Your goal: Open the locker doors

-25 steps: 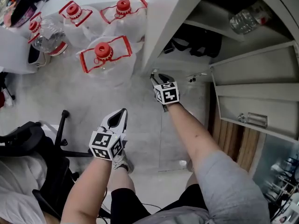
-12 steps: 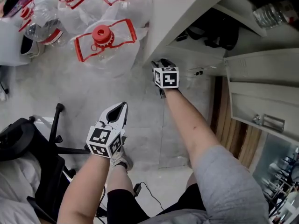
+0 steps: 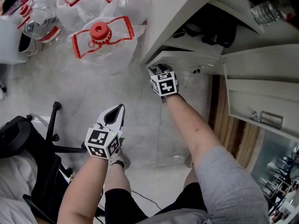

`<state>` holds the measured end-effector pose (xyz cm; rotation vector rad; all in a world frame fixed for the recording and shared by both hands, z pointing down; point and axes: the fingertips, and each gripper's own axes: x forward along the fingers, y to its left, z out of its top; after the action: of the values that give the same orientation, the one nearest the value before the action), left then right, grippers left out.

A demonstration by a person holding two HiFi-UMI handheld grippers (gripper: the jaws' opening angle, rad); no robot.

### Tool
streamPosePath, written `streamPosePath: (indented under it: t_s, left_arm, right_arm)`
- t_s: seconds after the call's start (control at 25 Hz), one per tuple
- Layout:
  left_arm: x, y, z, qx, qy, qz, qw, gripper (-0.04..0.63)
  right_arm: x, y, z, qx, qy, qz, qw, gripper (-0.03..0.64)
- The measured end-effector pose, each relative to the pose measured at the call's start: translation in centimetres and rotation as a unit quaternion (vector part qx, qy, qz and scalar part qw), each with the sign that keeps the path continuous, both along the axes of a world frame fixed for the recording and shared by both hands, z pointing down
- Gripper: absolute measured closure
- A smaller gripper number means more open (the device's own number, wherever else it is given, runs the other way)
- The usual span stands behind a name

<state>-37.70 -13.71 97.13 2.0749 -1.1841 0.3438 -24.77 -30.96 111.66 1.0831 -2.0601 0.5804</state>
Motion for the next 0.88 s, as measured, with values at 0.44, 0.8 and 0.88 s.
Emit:
streamPosePath:
  t_s: [0.44, 0.8, 0.88]
  left_arm:
    - [6.8, 2.5, -1.3, -0.004, 0.008, 0.022, 0.9997, 0.591]
    - [14.1, 4.3, -2.2, -0.015, 0.014, 0.049, 0.9986, 0.591]
    - [15.2, 4.3, -2.6, -0.014, 0.012, 0.055, 0.9983, 0.591]
  right_arm:
    - [10.6, 15.2, -0.2, -0.035, -0.017, 0.009, 0.999, 0.433]
    - [26.7, 17.6, -2.0, -0.031, -0.001, 0.154, 0.988, 0.469]
    - [28.9, 17.2, -2.5, -0.029, 0.004, 0.176, 0.984, 0.511]
